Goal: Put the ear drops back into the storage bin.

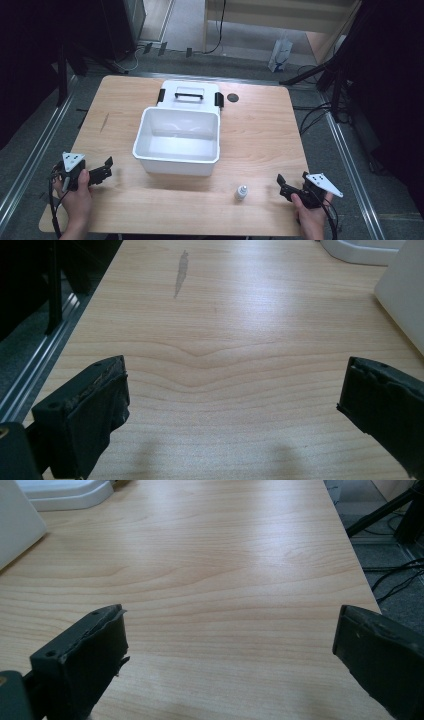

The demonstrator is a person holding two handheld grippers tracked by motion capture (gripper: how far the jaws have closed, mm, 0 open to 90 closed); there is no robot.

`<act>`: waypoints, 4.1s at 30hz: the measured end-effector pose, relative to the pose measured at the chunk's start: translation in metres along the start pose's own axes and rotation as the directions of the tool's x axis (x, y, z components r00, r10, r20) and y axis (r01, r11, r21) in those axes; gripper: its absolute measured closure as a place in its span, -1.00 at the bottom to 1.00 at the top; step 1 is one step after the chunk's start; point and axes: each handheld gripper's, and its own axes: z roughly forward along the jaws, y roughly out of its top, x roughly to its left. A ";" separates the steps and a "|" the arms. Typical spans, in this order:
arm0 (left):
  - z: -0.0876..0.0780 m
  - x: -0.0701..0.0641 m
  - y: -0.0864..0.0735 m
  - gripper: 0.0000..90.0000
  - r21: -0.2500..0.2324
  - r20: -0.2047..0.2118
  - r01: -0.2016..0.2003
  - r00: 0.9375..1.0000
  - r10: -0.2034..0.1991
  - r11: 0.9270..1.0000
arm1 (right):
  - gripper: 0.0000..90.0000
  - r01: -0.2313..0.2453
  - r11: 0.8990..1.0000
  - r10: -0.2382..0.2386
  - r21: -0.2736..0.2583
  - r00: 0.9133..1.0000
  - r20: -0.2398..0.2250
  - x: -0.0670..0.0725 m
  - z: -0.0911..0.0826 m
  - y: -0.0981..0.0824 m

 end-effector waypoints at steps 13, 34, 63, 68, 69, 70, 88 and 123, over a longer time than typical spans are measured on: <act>-0.001 0.001 0.000 -0.99 -0.007 0.006 0.008 1.000 -0.008 1.000 | -0.83 0.067 0.995 -0.070 0.080 0.997 0.026 0.010 0.003 0.000; 0.000 0.002 0.000 -0.99 -0.002 0.007 0.020 1.000 -0.020 1.000 | -0.77 0.499 0.772 -0.474 0.394 0.865 -0.168 0.052 -0.016 0.039; 0.001 0.002 0.000 -0.99 0.004 0.003 0.022 1.000 -0.022 1.000 | -0.72 0.810 0.267 -0.654 0.522 0.551 -0.519 0.134 0.000 0.076; 0.001 0.002 0.000 -0.99 0.005 0.004 0.021 1.000 -0.021 1.000 | -0.69 0.823 0.246 -0.634 0.512 0.536 -0.557 0.146 0.004 0.082; 0.001 0.002 0.000 -0.99 0.005 0.004 0.021 1.000 -0.021 1.000 | -0.69 0.823 0.246 -0.634 0.512 0.536 -0.557 0.146 0.004 0.082; 0.001 0.001 0.000 -0.99 0.004 0.003 0.022 1.000 -0.022 1.000 | -0.67 0.825 0.244 -0.631 0.509 0.534 -0.563 0.148 0.005 0.083; 0.001 0.001 0.001 -0.99 0.010 0.004 0.020 1.000 -0.020 1.000 | 0.06 0.843 0.217 -0.594 0.492 0.514 -0.619 0.173 0.018 0.083; 0.002 0.002 0.001 -0.99 0.009 0.004 0.023 1.000 -0.023 1.000 | 0.60 0.891 0.197 -0.534 0.410 0.448 -0.717 0.179 0.016 0.132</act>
